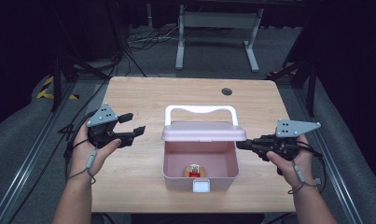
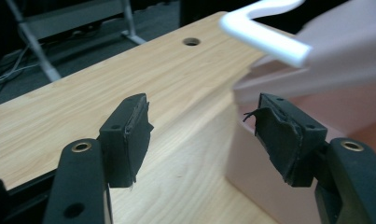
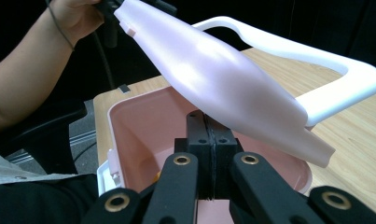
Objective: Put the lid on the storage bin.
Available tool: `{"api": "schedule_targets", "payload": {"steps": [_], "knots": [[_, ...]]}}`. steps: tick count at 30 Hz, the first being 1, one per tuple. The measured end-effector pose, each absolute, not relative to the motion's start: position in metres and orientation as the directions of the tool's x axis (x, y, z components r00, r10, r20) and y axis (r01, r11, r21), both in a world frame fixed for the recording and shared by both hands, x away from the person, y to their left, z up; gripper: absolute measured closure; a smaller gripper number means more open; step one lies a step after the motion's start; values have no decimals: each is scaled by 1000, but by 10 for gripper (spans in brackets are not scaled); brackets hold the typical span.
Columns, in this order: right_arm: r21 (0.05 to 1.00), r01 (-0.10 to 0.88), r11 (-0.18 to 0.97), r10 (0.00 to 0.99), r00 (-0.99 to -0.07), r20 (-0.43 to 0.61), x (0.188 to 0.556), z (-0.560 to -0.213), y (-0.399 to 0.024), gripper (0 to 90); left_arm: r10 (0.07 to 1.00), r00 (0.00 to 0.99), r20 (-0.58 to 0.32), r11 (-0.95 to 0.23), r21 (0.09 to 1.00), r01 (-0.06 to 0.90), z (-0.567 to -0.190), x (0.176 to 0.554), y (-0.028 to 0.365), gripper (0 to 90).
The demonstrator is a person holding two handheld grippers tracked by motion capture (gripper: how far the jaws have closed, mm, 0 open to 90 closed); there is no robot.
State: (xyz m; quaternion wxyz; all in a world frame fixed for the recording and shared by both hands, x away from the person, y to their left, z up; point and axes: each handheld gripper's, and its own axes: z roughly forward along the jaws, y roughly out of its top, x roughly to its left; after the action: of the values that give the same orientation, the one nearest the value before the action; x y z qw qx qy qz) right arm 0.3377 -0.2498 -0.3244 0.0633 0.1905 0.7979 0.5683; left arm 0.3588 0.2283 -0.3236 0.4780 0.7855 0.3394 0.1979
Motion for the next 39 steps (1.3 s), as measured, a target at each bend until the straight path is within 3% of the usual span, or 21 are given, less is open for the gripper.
{"api": "schedule_targets", "payload": {"steps": [39], "knots": [[840, 314, 443, 366, -918, 150, 329, -330, -242, 900, 813, 582, 0, -322, 833, 449, -364, 396, 248, 359]]}}
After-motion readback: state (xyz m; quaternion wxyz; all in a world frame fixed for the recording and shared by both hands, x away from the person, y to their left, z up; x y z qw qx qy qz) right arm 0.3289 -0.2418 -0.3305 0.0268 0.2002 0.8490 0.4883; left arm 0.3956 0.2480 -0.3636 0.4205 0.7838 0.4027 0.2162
